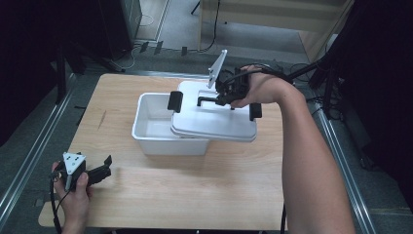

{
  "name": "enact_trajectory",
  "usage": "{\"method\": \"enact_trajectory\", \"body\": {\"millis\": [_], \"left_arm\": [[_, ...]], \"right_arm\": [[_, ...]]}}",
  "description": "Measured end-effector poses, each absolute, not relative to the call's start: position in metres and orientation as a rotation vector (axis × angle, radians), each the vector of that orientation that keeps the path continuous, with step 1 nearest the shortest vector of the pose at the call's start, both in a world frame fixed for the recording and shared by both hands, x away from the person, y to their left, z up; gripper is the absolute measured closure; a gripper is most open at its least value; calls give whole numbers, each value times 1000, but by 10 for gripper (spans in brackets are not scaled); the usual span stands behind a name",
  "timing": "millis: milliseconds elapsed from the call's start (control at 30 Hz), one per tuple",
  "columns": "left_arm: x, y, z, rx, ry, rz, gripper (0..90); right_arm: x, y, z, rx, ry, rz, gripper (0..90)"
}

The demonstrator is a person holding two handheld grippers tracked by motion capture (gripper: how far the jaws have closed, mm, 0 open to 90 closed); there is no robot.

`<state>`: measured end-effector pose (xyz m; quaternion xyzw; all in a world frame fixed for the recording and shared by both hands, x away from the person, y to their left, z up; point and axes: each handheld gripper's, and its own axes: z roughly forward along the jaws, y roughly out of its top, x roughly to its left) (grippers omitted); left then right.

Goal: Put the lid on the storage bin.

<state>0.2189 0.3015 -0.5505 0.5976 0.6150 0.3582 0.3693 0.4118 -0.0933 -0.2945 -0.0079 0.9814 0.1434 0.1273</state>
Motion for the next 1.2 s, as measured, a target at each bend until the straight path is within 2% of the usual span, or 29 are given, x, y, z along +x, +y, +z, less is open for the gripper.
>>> {"method": "enact_trajectory", "body": {"millis": [1200], "left_arm": [[219, 302, -550, 1530, 1576, 917, 23]], "right_arm": [[433, -10, -327, -70, 2904, 407, 856]]}}
